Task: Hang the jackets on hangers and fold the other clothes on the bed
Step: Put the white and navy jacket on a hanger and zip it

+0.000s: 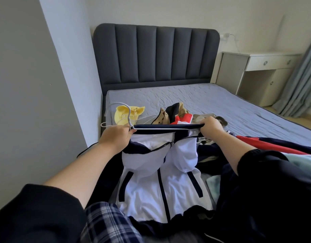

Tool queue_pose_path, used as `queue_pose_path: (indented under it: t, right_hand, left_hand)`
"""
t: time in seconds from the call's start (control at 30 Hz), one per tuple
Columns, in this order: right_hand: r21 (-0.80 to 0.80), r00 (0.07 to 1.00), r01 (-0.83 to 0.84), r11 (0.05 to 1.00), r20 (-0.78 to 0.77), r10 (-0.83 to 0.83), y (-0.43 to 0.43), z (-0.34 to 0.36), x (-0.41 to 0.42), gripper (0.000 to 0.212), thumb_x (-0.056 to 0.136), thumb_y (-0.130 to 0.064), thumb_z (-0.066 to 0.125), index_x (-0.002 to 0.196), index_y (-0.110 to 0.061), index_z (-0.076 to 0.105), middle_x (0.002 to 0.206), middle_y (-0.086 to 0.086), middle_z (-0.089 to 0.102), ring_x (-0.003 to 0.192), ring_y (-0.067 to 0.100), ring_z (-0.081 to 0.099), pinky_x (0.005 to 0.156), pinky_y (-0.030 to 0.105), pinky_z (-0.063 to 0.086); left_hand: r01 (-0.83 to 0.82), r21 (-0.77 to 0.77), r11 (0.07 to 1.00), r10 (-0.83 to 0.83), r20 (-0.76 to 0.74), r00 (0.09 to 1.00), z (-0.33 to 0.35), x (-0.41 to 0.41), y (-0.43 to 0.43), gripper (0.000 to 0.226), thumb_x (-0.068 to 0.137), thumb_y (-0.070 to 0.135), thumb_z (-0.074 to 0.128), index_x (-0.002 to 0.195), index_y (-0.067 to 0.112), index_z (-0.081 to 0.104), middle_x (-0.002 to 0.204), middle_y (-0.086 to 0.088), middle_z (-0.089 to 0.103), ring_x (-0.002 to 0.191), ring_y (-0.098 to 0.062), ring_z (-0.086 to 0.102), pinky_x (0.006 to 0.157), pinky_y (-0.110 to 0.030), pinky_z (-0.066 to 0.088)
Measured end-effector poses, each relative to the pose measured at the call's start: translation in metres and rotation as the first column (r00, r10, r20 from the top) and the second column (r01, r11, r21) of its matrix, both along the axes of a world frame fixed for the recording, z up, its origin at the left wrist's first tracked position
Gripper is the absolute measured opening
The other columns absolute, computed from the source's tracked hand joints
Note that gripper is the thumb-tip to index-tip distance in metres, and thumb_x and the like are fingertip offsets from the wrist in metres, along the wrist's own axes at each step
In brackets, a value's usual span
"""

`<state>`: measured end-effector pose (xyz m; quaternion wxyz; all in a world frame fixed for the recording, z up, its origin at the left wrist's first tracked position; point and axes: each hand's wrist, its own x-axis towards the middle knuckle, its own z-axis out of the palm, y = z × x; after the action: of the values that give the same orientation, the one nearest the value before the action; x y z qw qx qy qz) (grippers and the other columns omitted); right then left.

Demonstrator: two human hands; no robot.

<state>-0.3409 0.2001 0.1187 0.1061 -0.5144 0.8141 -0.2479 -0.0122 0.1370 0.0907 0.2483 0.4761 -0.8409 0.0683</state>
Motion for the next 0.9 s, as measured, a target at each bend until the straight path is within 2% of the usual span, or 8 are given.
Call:
queue_pose_path:
  t: [0.07,0.13,0.3,0.4,0.5,0.63,0.77,0.9]
  right_hand:
    - [0.004,0.984,0.043,0.999,0.173,-0.043,-0.001,0.002,0.009,0.018,0.083,-0.001,0.050,0.079,-0.013,0.063,0.060,-0.002,0.047,0.066,0.021,0.056,0.045,0.023,0.032]
    - [0.021,0.986,0.029,0.999,0.166,-0.032,-0.011,0.001,0.018,0.014,0.086,-0.003,0.053,0.086,-0.012,0.064,0.060,-0.002,0.044,0.068,0.021,0.056,0.047,0.024,0.035]
    - [-0.023,0.755,-0.007,1.000,0.656,0.020,-0.015,0.027,0.074,0.008,0.084,-0.005,0.060,0.089,0.001,0.058,0.066,0.015,0.060,0.051,0.027,0.062,0.048,0.032,0.056]
    - [-0.129,0.697,-0.353,0.927,0.624,0.353,-0.004,0.038,0.106,0.005,0.085,-0.008,0.062,0.083,-0.005,0.065,0.078,0.014,0.063,0.066,0.021,0.064,0.057,0.027,0.055]
    - [-0.143,0.650,-0.568,0.810,0.525,0.549,0.001,0.041,0.113,0.028,0.091,-0.031,0.060,0.084,-0.007,0.071,0.078,0.012,0.070,0.070,0.017,0.067,0.066,0.026,0.055]
    - [-0.338,0.920,-0.366,0.867,0.008,0.392,-0.008,0.035,0.087,0.043,0.097,-0.034,0.045,0.075,-0.001,0.062,0.077,0.012,0.064,0.067,0.025,0.054,0.064,0.039,0.045]
    - [-0.125,0.897,-0.441,0.889,-0.046,0.439,-0.009,0.021,0.078,0.039,0.097,-0.044,0.044,0.078,-0.016,0.062,0.069,-0.003,0.059,0.068,0.015,0.054,0.061,0.032,0.039]
    - [-0.276,0.916,-0.394,0.876,-0.038,0.400,-0.026,0.032,0.098,0.034,0.092,-0.038,0.057,0.073,-0.010,0.063,0.061,-0.005,0.055,0.068,0.018,0.053,0.065,0.031,0.039]
  left_hand:
    - [-0.062,-0.036,0.997,0.067,0.149,0.987,-0.008,-0.005,0.000,0.039,0.102,0.039,0.034,0.121,0.016,0.059,0.098,-0.010,0.069,0.089,-0.033,0.064,0.063,-0.032,0.042]
    - [-0.107,-0.034,0.994,0.112,0.238,0.965,-0.013,-0.011,0.003,0.039,0.102,0.041,0.030,0.123,0.020,0.056,0.100,-0.006,0.069,0.089,-0.030,0.065,0.060,-0.029,0.037]
    - [-0.117,0.049,0.992,0.108,0.156,0.982,-0.021,-0.032,0.009,0.038,0.102,0.041,0.034,0.111,0.013,0.058,0.094,-0.010,0.069,0.086,-0.033,0.065,0.060,-0.031,0.037]
    - [-0.051,0.153,0.987,0.052,0.000,0.999,-0.015,-0.050,0.015,0.031,0.101,0.035,0.036,0.108,0.014,0.057,0.094,-0.010,0.068,0.089,-0.035,0.063,0.062,-0.033,0.036]
    - [-0.007,0.147,0.989,0.011,-0.024,1.000,-0.008,-0.055,0.019,0.024,0.095,0.026,0.040,0.111,0.016,0.055,0.095,-0.010,0.067,0.087,-0.036,0.062,0.062,-0.033,0.037]
    - [0.025,0.211,0.977,0.030,-0.256,0.966,0.001,-0.044,0.013,0.029,0.099,0.029,0.042,0.101,0.007,0.062,0.097,-0.015,0.067,0.091,-0.035,0.060,0.067,-0.034,0.038]
    - [0.053,0.214,0.975,0.039,-0.403,0.914,0.013,-0.044,0.013,0.029,0.097,0.032,0.050,0.094,0.006,0.062,0.076,-0.004,0.060,0.078,-0.029,0.057,0.062,-0.034,0.039]
    - [0.010,0.173,0.985,0.067,-0.432,0.899,0.038,-0.041,0.008,0.028,0.096,0.031,0.053,0.075,0.014,0.047,0.062,0.006,0.044,0.068,-0.026,0.048,0.054,-0.032,0.025]
